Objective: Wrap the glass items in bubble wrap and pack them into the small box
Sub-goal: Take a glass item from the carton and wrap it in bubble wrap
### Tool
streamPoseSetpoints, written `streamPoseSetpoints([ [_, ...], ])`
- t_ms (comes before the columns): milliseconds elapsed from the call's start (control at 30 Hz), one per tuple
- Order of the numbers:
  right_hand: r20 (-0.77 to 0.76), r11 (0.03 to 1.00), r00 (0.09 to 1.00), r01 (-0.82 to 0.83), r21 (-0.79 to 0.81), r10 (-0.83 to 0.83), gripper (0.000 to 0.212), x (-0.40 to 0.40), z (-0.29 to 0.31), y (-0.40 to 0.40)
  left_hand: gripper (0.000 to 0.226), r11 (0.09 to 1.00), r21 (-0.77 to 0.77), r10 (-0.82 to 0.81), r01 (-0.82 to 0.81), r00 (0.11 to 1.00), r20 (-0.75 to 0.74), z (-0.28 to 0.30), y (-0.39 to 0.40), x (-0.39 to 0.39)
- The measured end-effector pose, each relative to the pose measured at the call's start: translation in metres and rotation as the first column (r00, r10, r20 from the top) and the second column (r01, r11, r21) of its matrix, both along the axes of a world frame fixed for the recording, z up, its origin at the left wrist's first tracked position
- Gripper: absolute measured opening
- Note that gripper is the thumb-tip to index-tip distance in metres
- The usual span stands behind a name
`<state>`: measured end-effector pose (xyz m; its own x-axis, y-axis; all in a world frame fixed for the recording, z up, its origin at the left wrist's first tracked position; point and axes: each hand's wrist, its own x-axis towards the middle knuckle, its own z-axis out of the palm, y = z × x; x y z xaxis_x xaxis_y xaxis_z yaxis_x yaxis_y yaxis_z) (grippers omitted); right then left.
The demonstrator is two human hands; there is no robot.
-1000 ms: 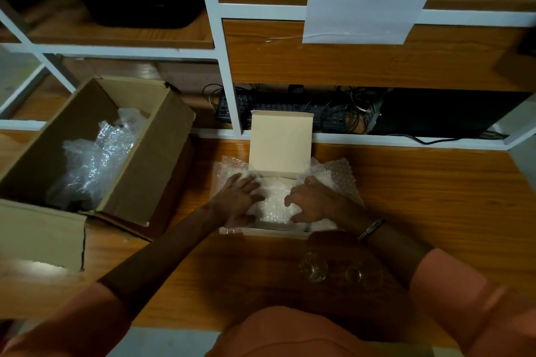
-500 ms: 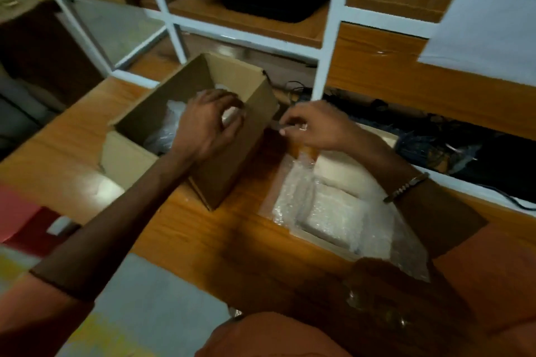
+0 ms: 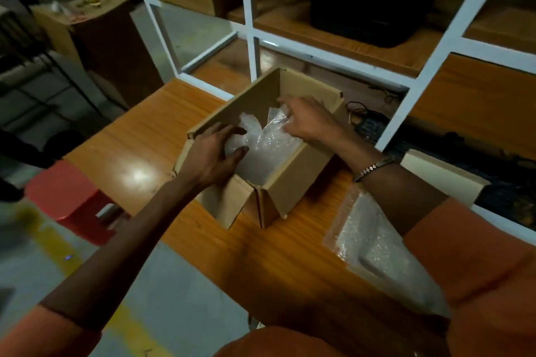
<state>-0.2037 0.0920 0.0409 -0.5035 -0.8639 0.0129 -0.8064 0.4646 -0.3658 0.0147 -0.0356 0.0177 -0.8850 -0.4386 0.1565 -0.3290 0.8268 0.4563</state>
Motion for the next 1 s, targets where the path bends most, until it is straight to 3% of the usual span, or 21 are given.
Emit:
streamPoseSetpoints([
  [100, 0.125, 0.978, 0.990, -0.042, -0.205, 0.069, 0.061, 0.002, 0.017, -0.001, 0.066, 0.996, 0.082, -0.013, 0.021, 0.995, -0.102, 0.004, -0.007, -0.012],
  [267, 0.236, 0.910, 0.939, -0.143, -0.390, 0.249, 0.052, 0.001, 0.071, 0.014, 0.087, 0.978, 0.163, -0.076, 0.131, 0.949, -0.305, 0.030, -0.004, -0.058],
  [433, 0.317, 0.892, 0.910, -0.109, -0.440, 0.268, 0.035, -0.012, 0.096, 0.041, 0.046, 0.956, 0.066, -0.256, 0.287, 0.921, -0.294, 0.058, -0.013, -0.093],
  [633, 0.389, 0.907, 0.901, -0.012, -0.420, 0.192, 0.042, -0.030, 0.092, 0.069, 0.046, 0.878, 0.313, -0.281, 0.363, 0.919, -0.276, 0.080, -0.004, -0.099],
  [767, 0.470, 0.979, 0.877, -0.002, -0.205, 0.100, 0.067, -0.031, 0.085, 0.085, 0.041, 0.768, 0.464, -0.249, 0.441, 0.874, -0.418, 0.081, 0.003, -0.106],
  [867, 0.433, 1.000, 0.901, -0.022, 0.005, 0.018, 0.051, -0.037, 0.079, 0.112, 0.030, 0.717, 0.526, -0.177, 0.457, 0.849, -0.497, 0.081, 0.007, -0.108],
  [1000, 0.567, 0.998, 0.822, 0.044, 0.035, -0.056, 0.049, -0.048, 0.084, 0.178, 0.030, 0.706, 0.513, -0.154, 0.488, 0.813, -0.561, 0.078, 0.011, -0.114],
])
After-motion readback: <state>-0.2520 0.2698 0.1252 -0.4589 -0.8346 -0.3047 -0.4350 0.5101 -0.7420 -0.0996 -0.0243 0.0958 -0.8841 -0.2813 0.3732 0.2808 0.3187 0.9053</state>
